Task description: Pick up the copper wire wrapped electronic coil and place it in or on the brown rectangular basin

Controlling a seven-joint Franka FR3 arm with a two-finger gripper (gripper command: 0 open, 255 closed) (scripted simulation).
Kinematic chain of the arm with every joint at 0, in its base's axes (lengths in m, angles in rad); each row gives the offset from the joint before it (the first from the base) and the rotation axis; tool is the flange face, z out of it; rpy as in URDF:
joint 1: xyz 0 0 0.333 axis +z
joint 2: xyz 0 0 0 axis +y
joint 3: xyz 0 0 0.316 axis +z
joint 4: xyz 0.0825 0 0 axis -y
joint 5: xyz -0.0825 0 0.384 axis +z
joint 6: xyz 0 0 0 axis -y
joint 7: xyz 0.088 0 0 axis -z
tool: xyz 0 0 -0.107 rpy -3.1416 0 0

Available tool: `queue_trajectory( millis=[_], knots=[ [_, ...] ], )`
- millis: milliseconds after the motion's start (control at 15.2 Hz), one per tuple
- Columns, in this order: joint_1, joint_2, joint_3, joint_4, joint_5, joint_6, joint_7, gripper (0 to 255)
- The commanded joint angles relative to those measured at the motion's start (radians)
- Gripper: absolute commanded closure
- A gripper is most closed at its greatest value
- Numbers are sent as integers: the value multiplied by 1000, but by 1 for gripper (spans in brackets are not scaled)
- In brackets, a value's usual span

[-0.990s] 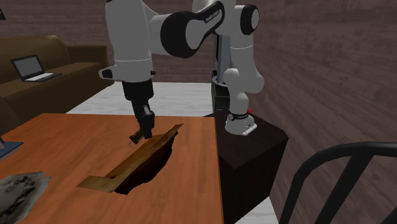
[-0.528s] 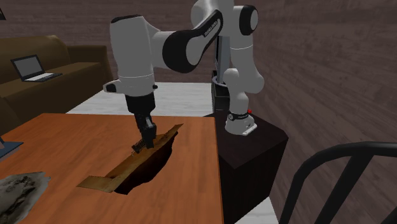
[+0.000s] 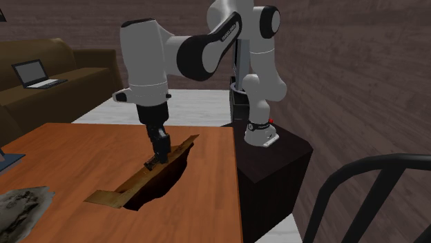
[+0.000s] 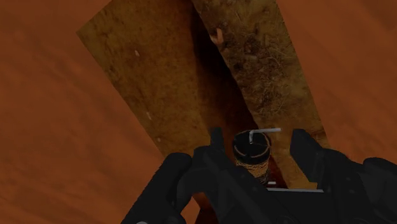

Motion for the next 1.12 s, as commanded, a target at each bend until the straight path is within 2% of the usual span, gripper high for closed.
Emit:
queue_trajectory(
  millis=[0,264,528,1056],
  knots=[
    [0,1,0,-1,0,0,0,0],
    [0,1,0,0,0,-1,0,0],
    [-3,-29,1,88,7,-118,-5,0],
    [-3,-29,1,88,7,-118,-5,0]
  ],
)
